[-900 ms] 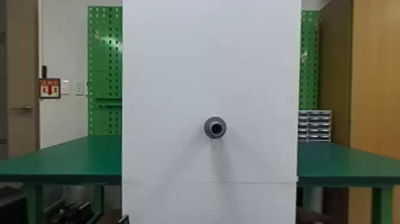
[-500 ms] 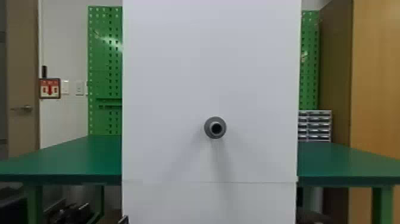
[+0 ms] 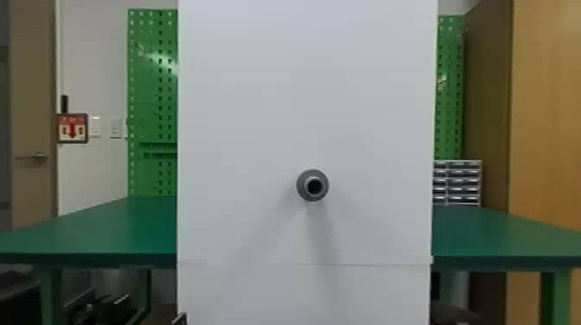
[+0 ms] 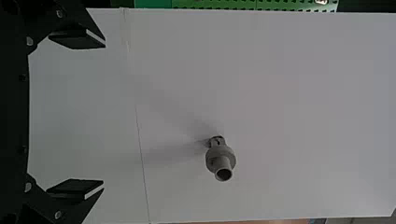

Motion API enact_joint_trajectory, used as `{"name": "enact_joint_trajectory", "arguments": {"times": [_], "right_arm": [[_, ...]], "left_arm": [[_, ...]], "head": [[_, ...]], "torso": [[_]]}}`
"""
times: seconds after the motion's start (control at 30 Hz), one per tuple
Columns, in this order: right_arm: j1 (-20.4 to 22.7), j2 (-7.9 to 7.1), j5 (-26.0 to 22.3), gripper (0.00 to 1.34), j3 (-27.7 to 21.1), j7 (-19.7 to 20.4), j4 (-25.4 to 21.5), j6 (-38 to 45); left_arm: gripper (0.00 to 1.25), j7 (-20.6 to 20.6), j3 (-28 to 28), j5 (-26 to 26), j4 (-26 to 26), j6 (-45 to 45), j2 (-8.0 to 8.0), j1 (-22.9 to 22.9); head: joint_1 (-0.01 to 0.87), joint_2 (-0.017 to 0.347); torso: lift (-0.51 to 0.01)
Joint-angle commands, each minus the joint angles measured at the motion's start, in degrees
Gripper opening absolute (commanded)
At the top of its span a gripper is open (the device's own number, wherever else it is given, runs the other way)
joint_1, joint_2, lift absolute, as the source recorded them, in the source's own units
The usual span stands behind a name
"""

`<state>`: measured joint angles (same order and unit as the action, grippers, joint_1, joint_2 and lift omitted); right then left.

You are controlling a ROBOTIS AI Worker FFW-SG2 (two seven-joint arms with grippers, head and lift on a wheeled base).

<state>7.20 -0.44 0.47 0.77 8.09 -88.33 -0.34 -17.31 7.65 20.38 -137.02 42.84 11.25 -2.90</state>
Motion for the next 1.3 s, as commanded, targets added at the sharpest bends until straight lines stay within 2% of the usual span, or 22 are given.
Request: {"name": "enact_joint_trajectory", "arguments": {"times": [0.0, 0.2, 0.9, 1.07, 1.27], "right_arm": [[-0.6, -0.09, -0.47, 0.08, 0.38, -0.01, 0.0, 0.78], [-1.75, -0.18, -1.08, 0.08, 0.82, -0.01, -1.76, 3.95], [-9.3, -2.02, -2.66, 0.09, 4.51, 0.26, -18.63, 26.27], [-10.8, -2.55, -2.93, 0.09, 5.91, 2.72, -23.12, 31.81], [-12.29, -3.25, -3.01, 0.09, 7.5, 3.86, -27.42, 36.56]], "left_arm": [[1.04, 0.0, 0.0, 0.01, 0.0, 0.05, -0.09, 0.0], [1.04, 0.0, 0.0, 0.01, 0.0, 0.23, -0.09, 0.0], [1.04, 0.0, 0.0, -0.25, 0.0, 0.4, -0.09, -0.09], [1.04, 0.0, -0.09, -0.43, 0.0, 0.49, -0.09, -0.09], [1.04, 0.0, -0.09, -0.34, 0.0, 0.49, -0.09, -0.09]], "head": [[0.034, 0.029], [0.034, 0.029], [0.034, 0.029], [0.034, 0.029], [0.034, 0.029]], "torso": [[-0.494], [-0.494], [-0.494], [-0.494], [-0.494]]}}
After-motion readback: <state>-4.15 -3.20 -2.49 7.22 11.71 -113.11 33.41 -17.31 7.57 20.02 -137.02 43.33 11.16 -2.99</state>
